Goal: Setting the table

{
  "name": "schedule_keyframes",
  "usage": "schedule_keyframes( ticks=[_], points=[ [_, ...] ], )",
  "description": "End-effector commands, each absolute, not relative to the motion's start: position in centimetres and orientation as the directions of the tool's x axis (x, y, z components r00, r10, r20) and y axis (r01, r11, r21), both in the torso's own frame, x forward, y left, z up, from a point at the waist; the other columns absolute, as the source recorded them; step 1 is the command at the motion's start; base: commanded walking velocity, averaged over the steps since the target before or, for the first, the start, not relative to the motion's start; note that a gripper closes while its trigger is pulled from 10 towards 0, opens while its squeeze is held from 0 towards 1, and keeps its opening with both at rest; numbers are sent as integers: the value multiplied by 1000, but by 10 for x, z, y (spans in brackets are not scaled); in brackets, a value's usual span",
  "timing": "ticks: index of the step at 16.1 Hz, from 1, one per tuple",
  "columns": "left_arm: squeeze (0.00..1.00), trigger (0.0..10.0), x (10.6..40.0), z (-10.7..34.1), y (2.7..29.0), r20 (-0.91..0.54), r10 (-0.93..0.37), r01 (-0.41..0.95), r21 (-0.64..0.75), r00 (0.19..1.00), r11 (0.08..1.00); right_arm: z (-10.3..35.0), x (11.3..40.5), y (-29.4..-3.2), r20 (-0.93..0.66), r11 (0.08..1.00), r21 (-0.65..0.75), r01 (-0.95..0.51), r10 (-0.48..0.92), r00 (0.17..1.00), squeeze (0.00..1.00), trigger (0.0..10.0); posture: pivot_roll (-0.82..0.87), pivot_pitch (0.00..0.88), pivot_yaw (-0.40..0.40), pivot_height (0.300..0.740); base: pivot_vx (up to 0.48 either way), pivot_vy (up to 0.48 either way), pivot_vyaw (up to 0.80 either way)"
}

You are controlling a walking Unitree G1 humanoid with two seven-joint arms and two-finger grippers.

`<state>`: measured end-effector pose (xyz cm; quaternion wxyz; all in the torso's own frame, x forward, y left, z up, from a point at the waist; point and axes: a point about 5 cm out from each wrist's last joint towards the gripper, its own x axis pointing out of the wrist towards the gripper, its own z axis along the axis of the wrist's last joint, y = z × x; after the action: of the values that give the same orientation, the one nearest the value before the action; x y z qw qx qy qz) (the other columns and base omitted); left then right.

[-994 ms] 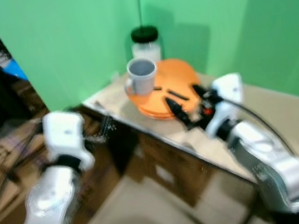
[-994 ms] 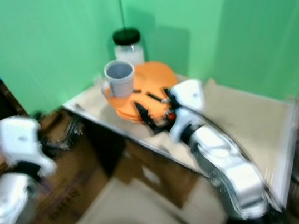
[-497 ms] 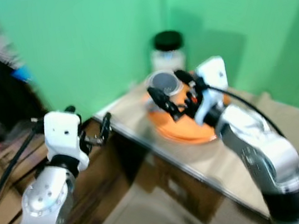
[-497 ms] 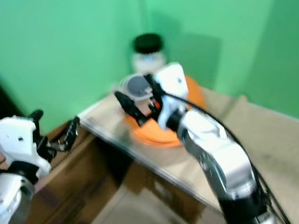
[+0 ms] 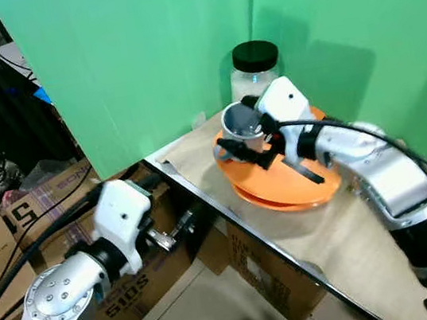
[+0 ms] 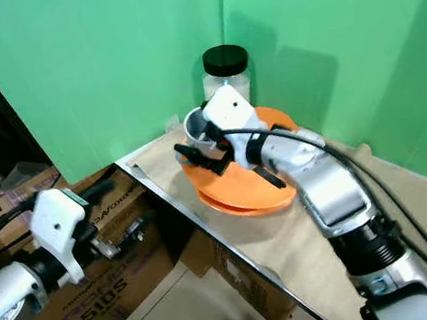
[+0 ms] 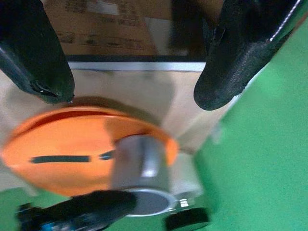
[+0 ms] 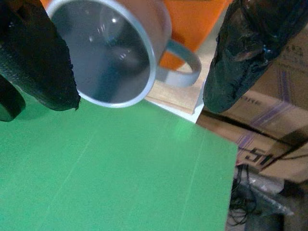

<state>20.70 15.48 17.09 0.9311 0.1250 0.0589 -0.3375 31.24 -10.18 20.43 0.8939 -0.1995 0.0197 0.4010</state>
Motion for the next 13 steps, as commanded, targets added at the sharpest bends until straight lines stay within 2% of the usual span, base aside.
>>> schedule_keyframes(
  ticks=[1,2,3,4,5,6,13],
  points=[
    [0,10000,205,172,153,-205,-634,666,190,745,721,205,314,-100,-222,574,-350,-740,716,661,835,10000,64,0,28,740,0,0,0],
    [0,10000,204,172,154,-207,-637,669,190,743,718,205,315,-100,-248,555,-374,-743,712,657,0,10000,62,0,28,740,0,0,0],
    [0,10000,204,171,154,-211,-639,673,192,740,715,203,317,-99,-263,552,-387,-739,702,662,0,10000,61,0,28,740,0,0,0],
    [0,10000,203,171,153,-217,-647,681,190,731,707,200,320,-96,-272,557,-395,-731,688,672,0,1373,58,0,28,740,0,0,0],
    [0,10000,202,171,153,-218,-649,683,189,729,705,199,320,-95,-276,555,-393,-733,690,669,0,1373,58,0,28,740,0,0,0],
    [0,10000,202,171,152,-221,-653,689,188,724,700,197,318,-93,-291,540,-395,-743,693,659,0,0,59,0,29,740,0,0,0],
    [0,10000,200,170,150,-224,-658,694,178,719,697,191,316,-95,-340,496,-410,-766,696,633,0,0,57,0,26,740,0,0,0]
  ],
)
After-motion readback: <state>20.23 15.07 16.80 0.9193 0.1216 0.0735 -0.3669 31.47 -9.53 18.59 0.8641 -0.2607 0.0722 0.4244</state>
